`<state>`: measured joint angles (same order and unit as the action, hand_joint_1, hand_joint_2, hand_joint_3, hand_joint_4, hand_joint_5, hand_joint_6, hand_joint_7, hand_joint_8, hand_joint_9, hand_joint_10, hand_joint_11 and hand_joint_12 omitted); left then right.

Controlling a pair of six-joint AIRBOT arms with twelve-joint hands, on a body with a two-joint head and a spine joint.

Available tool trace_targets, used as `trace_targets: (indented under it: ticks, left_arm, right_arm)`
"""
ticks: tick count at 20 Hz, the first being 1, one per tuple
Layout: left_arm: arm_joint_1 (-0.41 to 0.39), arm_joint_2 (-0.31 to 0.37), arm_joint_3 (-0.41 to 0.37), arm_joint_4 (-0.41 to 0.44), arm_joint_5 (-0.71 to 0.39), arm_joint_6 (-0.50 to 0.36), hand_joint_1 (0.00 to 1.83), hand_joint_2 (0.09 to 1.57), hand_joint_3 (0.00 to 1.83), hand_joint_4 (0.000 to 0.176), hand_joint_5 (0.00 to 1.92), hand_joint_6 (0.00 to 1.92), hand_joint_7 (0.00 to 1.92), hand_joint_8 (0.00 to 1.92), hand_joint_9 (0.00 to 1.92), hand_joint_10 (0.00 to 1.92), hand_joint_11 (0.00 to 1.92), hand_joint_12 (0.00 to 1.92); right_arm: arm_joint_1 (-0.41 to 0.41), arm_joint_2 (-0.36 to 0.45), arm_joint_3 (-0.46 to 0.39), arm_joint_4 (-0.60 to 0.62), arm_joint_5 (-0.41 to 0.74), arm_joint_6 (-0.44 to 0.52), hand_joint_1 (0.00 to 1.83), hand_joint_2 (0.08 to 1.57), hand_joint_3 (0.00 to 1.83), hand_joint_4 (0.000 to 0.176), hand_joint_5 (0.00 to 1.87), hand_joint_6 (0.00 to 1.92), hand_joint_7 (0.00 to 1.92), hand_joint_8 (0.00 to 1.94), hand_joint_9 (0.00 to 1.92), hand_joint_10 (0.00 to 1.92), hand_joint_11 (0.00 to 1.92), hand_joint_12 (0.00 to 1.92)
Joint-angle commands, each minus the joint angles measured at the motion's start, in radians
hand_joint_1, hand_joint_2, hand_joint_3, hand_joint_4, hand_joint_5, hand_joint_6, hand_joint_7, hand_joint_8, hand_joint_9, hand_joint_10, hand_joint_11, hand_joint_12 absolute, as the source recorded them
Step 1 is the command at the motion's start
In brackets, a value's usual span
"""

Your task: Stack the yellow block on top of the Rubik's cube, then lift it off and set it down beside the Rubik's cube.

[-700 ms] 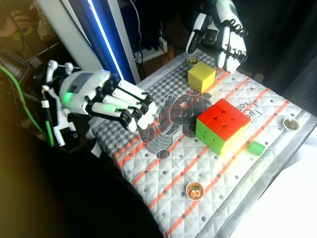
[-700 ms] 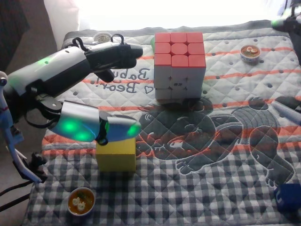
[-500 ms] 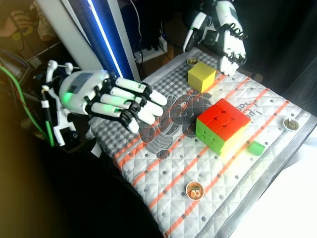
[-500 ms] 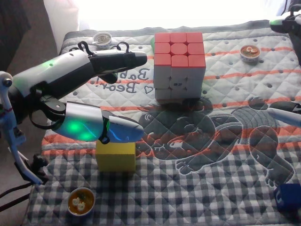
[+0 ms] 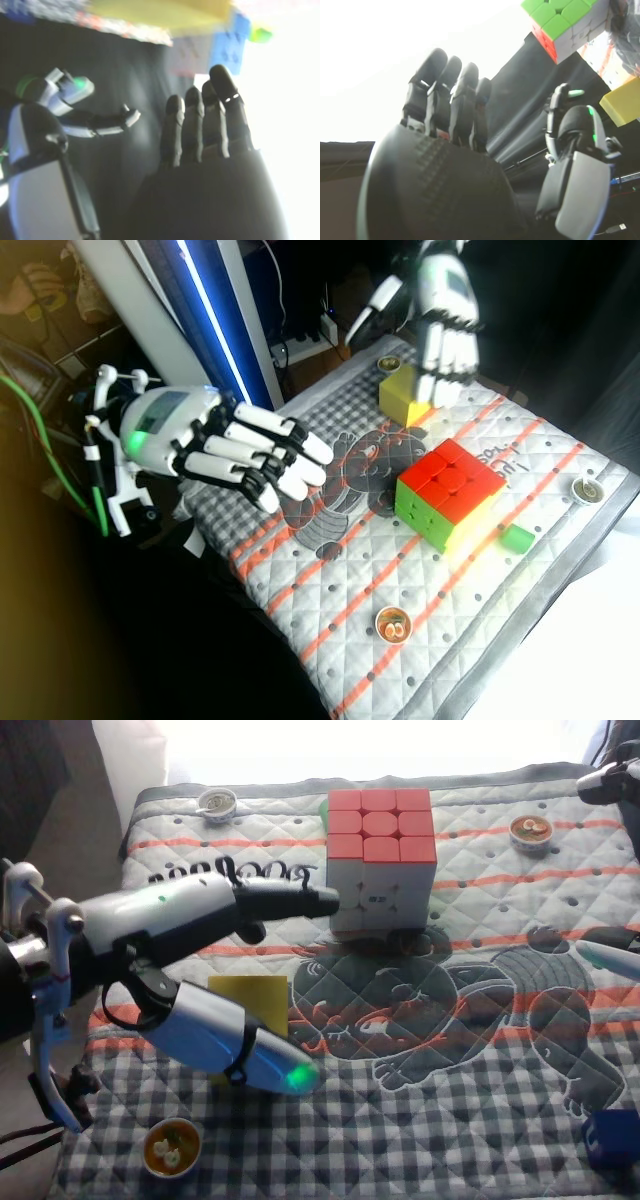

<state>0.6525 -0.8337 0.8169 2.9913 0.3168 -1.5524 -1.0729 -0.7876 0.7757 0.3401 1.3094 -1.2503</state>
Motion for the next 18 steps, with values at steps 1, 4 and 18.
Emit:
trace_targets:
  ticks: [1,4,18]
  left_arm:
    - [-0.013,-0.006,0.011,0.021,0.078,-0.005,0.83,0.69,0.0,0.0,0.25,0.0,0.2,0.0,0.1,0.21,0.0,1.22]
    - [-0.013,-0.013,0.03,0.021,0.024,-0.004,0.8,0.71,0.01,0.012,0.22,0.0,0.2,0.0,0.1,0.17,0.0,1.16]
    - [0.006,-0.085,0.118,0.011,-0.099,-0.003,1.09,1.21,0.01,0.0,0.77,1.22,0.49,0.03,0.32,0.05,0.0,1.07]
  right_arm:
    - [0.006,-0.002,0.004,-0.017,0.123,0.001,0.8,0.89,0.14,0.0,0.34,0.7,0.58,0.14,0.25,0.85,0.01,1.62]
    - [0.005,-0.002,0.004,-0.017,0.123,0.001,0.9,0.88,0.17,0.0,0.35,0.84,0.53,0.39,0.25,0.97,0.01,1.67]
    - [-0.014,-0.009,0.04,-0.017,0.136,0.134,1.01,0.99,0.17,0.0,0.49,1.02,0.59,0.85,0.39,1.14,0.0,1.74]
